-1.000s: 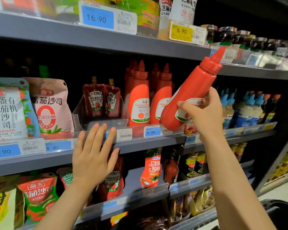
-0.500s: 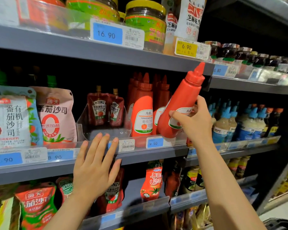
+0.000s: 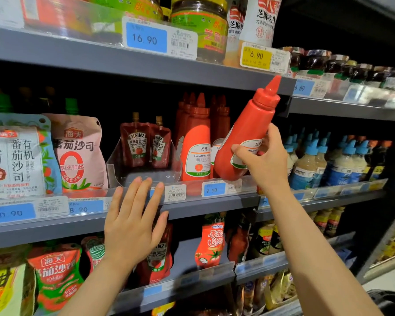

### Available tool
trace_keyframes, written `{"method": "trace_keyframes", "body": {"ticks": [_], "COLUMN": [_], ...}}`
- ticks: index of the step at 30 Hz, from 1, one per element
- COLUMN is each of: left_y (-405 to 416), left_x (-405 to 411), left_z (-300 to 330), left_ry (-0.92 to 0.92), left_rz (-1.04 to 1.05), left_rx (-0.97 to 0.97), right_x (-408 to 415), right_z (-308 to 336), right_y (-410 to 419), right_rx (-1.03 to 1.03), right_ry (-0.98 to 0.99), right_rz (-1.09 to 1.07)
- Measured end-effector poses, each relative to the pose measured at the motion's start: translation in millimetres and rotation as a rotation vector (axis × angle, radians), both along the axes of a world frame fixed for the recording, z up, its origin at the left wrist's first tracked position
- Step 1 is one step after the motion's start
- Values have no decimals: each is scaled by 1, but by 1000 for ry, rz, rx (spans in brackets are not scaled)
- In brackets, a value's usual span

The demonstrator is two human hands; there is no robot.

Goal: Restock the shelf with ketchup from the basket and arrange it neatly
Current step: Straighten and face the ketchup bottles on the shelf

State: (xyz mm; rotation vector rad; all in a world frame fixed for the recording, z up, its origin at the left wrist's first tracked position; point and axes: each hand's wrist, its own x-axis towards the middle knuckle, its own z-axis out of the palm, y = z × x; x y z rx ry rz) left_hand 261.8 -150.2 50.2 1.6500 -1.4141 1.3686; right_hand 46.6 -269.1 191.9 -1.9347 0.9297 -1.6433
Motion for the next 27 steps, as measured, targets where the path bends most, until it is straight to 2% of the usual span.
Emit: {"method": "trace_keyframes", "body": {"ticks": [7,12,23,27], "left_y": [0,-2,1,2], "left_x": [0,1,-4,-9], "left_z": [2,0,2,3], "left_ry": [6,2,51,84], "left_rz": [-24,-19,-31,-39], "left_rx": [-5,-11,-1,1], "right_x": [-2,1,2,2], "right_z": [-5,-12,-8,-15], "right_y": [-3,-6,-14,-17], "right_rx": [-31,-33,-30,32], "right_ry": [-127,-145,68,141], "right_rz": [0,36,54,38]}}
